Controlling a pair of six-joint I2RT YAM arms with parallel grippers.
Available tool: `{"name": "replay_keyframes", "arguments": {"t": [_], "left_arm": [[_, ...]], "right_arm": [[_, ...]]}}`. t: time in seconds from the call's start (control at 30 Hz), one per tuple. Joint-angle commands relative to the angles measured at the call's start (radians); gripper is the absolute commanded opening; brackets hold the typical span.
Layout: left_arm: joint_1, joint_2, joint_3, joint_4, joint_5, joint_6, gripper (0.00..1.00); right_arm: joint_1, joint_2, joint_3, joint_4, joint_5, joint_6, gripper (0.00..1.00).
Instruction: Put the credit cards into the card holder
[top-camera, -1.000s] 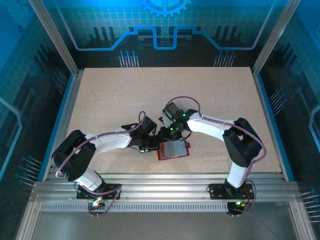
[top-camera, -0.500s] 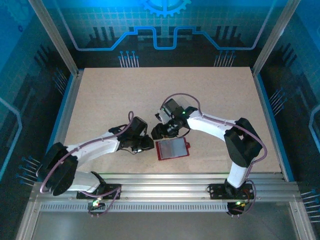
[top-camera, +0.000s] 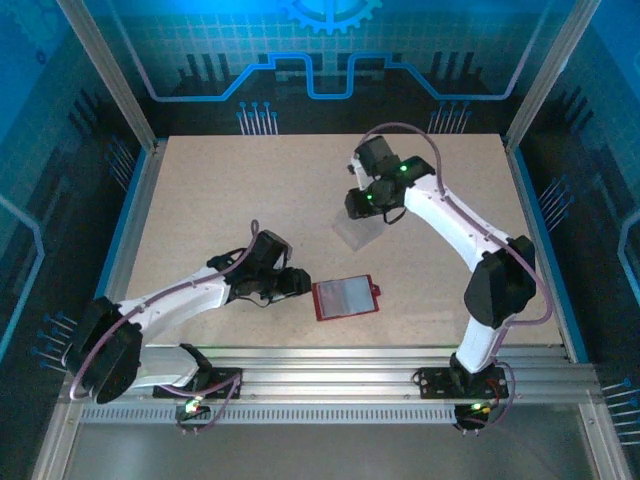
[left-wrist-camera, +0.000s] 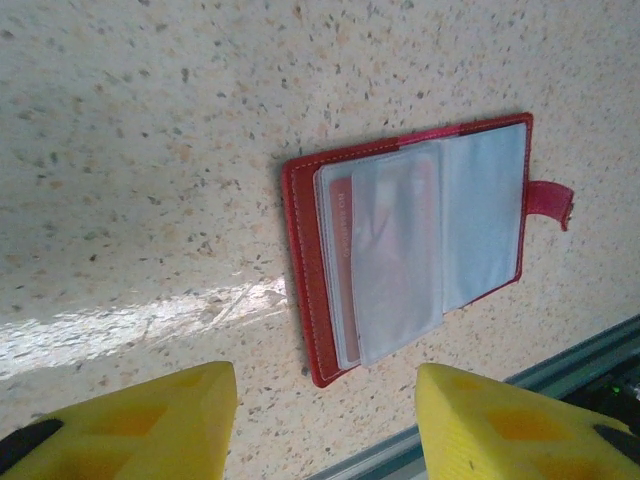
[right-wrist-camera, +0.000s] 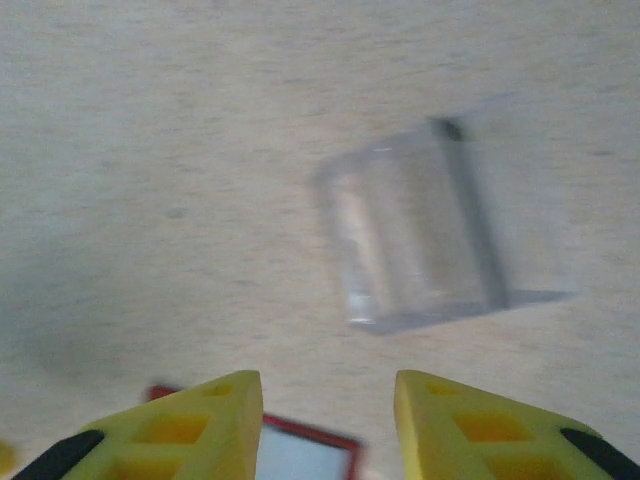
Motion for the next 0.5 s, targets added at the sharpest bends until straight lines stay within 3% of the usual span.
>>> {"name": "replay_keyframes", "arguments": {"t": [0.0,0.1,0.47], "left_arm": [[-0.015,0.063,0.03,0.042,0.049,0.022,0.53],[-0.024,0.108,0.046,0.064,0.066,0.027,0.53],[-0.027,0.17,0.077,0.085,0.086,0.045,0.54]], "right_arm": [[-0.008,0.072,0.028,-0.156,0.134,-0.158,0.37],[-0.009,0.119,0.049,-0.169,0.171,-0.214,0.34],[-0.034,0.246,0.151,-0.214,0.218,-0.285,0.37]]}}
